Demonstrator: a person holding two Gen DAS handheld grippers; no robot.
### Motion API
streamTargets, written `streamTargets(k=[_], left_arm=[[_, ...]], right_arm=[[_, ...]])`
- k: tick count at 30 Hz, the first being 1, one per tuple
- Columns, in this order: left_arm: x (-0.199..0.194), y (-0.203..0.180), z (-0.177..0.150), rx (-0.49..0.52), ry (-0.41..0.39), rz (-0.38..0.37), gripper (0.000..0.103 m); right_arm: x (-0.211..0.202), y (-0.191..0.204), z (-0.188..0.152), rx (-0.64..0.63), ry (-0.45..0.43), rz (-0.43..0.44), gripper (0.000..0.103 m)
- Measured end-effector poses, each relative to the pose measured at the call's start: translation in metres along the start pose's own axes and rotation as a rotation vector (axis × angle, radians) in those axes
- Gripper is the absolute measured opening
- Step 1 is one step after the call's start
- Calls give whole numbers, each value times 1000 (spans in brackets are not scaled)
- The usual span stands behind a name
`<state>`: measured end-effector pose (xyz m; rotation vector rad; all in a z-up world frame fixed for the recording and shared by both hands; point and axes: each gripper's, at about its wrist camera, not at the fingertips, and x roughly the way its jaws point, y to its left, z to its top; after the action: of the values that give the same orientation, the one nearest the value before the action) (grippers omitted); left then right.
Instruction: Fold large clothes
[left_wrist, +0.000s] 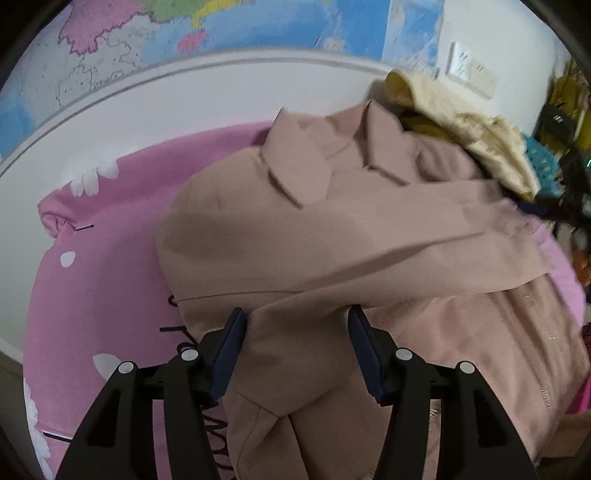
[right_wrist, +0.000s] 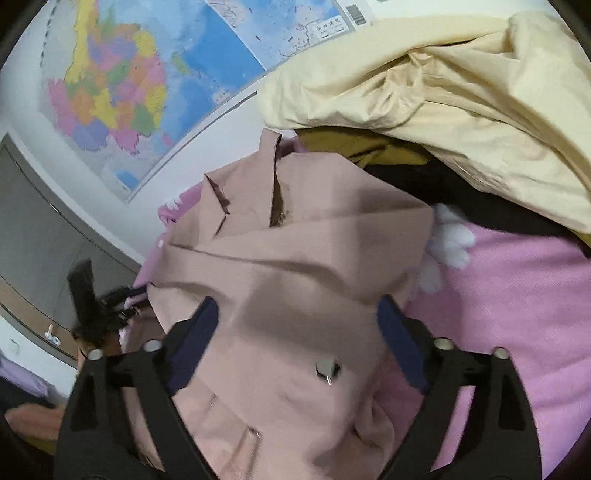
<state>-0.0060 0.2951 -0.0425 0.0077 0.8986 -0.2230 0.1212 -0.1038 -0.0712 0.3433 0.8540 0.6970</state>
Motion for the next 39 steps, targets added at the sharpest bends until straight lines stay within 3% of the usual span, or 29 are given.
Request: streamTargets(k=[4,6,7,8,10,13,16,18,21,22,25,27,29,33,37,39], left_arm=[[-13,-1,6,-9,-39,-67,59],[-5,-10,7,19,-18,-63,59],[1,-13,7,26,3,-57,59],[6,-15,6,29,21,-59,59],[16,-21,3,45,57,-56,59],[18,-25,-2,68,68,-44,59],[18,-21,-2,53,64,-7,59],[20,-16,0,30,55,48,58],[27,-13,-1,-1,70,71,58],[27,-15,-3,9,70,87,58],[22,-20,-8,49,60,84,61],[15,-19,-9,46,50,67,61],[4,-15,-7,24,19,24,62],[-5,-13,0,-3,-13,-18,62],[18,-17,3,-10,42,19,62],[27,-16,3,-20,61,42,62]], right_arm=[[7,7,-13,-65,60,-29,89],[19,10,-19,-93,94,-98,68],[25,12,-19,-105,110,-129,46],[24,12,-19,-116,109,-139,34],[15,22,-17,-170,75,-139,18],[-15,42,-6,-251,-27,-157,15],[-30,70,12,-368,-150,-238,14],[-23,79,24,-407,-186,-248,14],[10,64,32,-393,-114,-319,15],[26,50,33,-355,-66,-332,17],[55,8,27,-207,42,-333,39],[51,1,22,-182,33,-331,45],[32,2,20,-165,-21,-319,57],[-5,33,12,-233,-117,-231,57],[19,61,5,-327,-39,-183,55],[41,62,4,-350,8,-218,51]])
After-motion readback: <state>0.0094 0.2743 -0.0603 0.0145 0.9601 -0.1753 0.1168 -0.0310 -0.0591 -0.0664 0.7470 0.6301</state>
